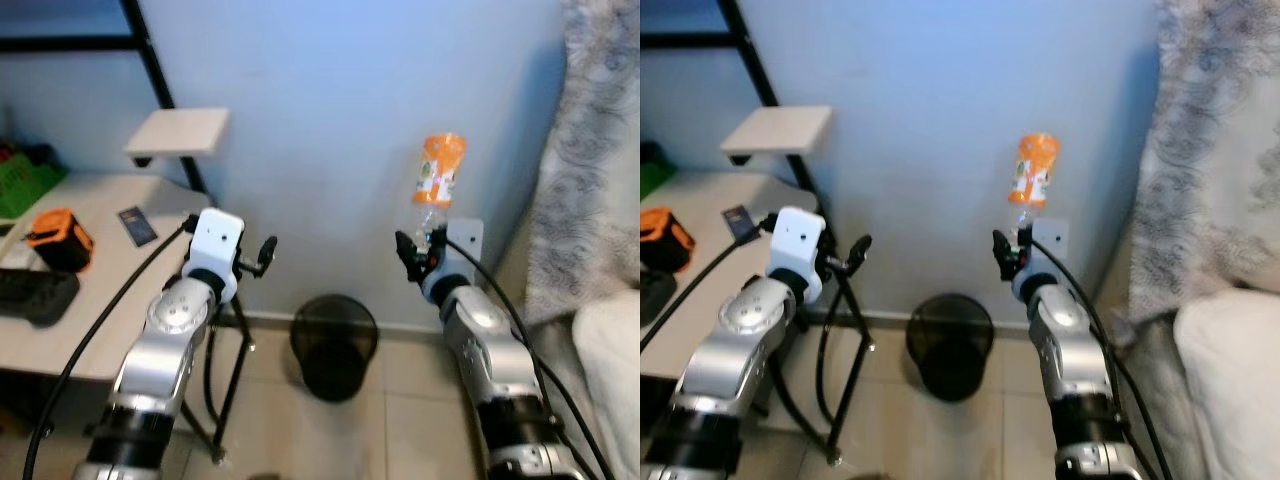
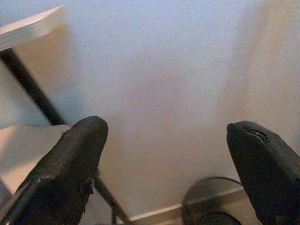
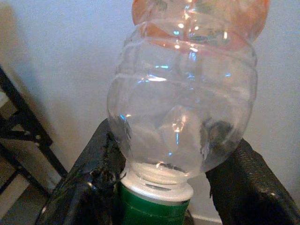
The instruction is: Clean up the room
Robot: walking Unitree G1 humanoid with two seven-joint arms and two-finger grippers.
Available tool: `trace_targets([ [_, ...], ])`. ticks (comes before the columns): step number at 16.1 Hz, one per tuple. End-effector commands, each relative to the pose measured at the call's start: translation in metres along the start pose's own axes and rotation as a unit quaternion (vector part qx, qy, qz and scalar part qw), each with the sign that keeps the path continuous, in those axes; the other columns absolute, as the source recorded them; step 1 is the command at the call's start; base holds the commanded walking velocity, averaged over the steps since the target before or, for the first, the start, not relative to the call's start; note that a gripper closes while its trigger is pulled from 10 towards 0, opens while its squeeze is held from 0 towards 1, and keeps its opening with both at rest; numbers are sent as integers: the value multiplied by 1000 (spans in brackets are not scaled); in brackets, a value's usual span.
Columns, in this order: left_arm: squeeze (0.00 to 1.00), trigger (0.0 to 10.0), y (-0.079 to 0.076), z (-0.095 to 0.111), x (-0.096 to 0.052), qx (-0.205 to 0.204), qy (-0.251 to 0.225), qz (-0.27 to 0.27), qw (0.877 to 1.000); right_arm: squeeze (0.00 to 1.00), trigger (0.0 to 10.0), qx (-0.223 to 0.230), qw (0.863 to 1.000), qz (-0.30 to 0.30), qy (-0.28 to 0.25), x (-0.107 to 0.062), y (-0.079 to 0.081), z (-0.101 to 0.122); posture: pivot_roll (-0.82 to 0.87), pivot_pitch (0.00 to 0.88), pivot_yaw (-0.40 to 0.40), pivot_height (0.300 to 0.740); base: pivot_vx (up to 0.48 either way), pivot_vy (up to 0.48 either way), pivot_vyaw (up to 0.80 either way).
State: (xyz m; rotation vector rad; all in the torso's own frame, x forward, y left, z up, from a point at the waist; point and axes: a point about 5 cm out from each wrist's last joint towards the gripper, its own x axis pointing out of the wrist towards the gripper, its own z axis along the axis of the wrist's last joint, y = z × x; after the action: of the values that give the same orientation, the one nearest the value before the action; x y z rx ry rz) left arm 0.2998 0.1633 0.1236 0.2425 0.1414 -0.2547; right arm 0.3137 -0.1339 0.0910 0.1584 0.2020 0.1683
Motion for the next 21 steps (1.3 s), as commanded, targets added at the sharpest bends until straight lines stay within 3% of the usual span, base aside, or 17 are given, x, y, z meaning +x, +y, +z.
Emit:
trace_targets([
  [1, 345, 10000, 7, 2, -1, 4, 0, 8, 1000, 0, 10000, -5, 1000, 14, -10, 4, 9, 7, -35, 0, 71, 740, 360, 0, 0],
  [4, 345, 10000, 5, 2, -1, 4, -1, 4, 1000, 0, 10000, -17, 1000, 19, -9, 3, 7, 8, -33, 0, 65, 740, 363, 0, 0],
  [8, 341, 10000, -2, 0, -6, 10, -1, -23, 1000, 0, 10000, -90, 995, 51, -11, -4, -17, 17, -37, 0, 57, 740, 361, 0, 0],
  [9, 345, 10000, -3, -2, -10, 11, 2, -28, 1000, 0, 10000, -147, 986, 78, -2, -7, -27, 17, -36, 0, 47, 740, 356, 0, 0],
  [11, 345, 10000, -4, -4, -12, 13, 4, -32, 999, 0, 10000, -189, 977, 97, 9, -9, -32, 14, -36, 0, 47, 740, 356, 0, 0],
  [13, 333, 10000, -9, -8, -18, 20, 9, -54, 998, 0, 10000, -250, 953, 166, 45, -11, -38, 2, -21, 0, 25, 740, 349, 0, 0],
  [15, 298, 10000, -22, -16, -27, 44, 26, -130, 990, 0, 10000, -285, 926, 222, 110, -11, -42, -19, -12, 0, 11, 740, 0, 0, 0],
  [18, 310, 10000, -24, -21, -31, 68, 46, -182, 980, 0, 10000, -294, 919, 209, 161, -7, -46, -37, -2, 0, 0, 740, 0, 0, 0],
  [20, 306, 10000, -28, -22, -34, 87, 54, -243, 965, 0, 10000, -299, 911, 200, 200, -4, -45, -55, 2, 0, -2, 740, 0, 0, 0],
  [21, 306, 10000, -33, -21, -39, 91, 61, -300, 948, 0, 10000, -298, 903, 180, 252, -2, -39, -75, 0, 0, 1, 740, 0, 0, 0],
])
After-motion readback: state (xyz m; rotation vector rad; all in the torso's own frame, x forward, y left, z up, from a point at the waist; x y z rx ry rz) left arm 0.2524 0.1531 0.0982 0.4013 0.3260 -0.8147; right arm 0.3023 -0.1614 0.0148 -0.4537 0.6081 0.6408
